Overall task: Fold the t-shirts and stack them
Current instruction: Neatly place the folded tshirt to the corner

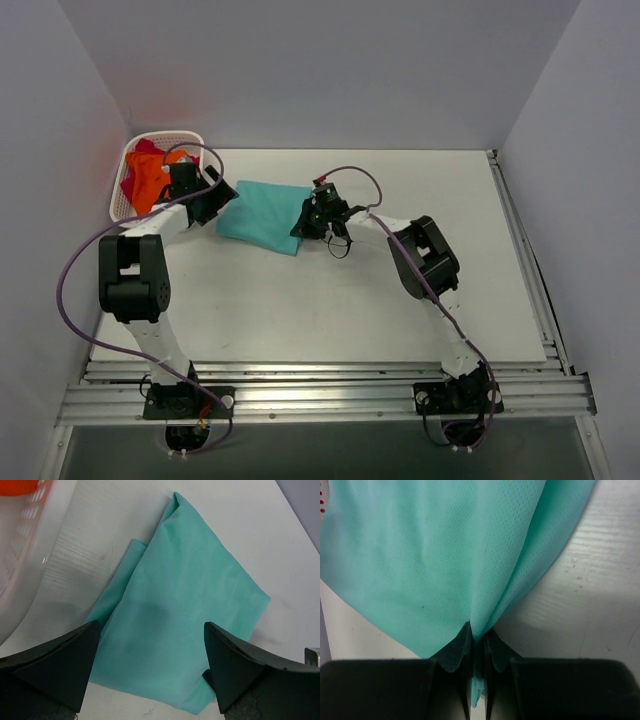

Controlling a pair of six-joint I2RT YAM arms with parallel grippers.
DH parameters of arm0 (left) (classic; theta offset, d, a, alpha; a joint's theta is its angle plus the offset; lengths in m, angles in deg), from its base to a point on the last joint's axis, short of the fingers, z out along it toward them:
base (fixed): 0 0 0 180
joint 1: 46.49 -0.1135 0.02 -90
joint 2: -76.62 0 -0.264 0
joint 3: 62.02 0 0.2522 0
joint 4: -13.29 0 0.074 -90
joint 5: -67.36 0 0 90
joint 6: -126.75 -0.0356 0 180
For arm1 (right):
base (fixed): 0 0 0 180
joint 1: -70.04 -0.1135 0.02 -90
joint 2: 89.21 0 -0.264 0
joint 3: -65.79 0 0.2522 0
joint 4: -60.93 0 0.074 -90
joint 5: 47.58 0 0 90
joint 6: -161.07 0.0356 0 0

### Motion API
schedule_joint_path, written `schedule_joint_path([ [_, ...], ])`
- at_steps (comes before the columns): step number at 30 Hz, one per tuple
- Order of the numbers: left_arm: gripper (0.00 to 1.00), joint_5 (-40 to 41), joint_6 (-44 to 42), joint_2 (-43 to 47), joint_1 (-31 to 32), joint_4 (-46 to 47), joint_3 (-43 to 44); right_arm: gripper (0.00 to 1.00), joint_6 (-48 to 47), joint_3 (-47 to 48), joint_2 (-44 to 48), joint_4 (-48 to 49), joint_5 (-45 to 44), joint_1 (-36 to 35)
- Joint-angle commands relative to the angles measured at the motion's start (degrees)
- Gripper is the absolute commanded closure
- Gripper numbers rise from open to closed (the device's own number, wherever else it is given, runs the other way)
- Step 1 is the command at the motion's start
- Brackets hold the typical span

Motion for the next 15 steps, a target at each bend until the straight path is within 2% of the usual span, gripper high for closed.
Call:
schedule_joint_path([
  [1, 0.07, -1.0, -0.6, 0.3, -0.4, 3.1, -0.7, 1.00, -2.2, 1.9, -3.3, -6.9, -2.2, 2.5],
  [7, 0.07, -1.7, -0.6, 0.9, -0.4, 3.9, -1.7, 1.00, -5.0, 9.1, -2.2, -12.0, -5.0, 11.7],
  [9, 0.07, -1.7, -0.6, 0.9, -0.4, 4.1, -1.9, 1.00, -6.5, 12.4, -2.5, -17.0, -6.5, 14.4],
  [11, 0.07, -1.9, -0.6, 0.9, -0.4, 4.3, -2.1, 1.00, -9.5, 18.0, -2.7, -22.3, -11.5, 17.8],
  [15, 0.08, -2.2, -0.8, 0.8, -0.4, 4.5, -2.2, 1.00, -12.6, 21.4, -1.1, -26.7, -16.8, 24.6],
])
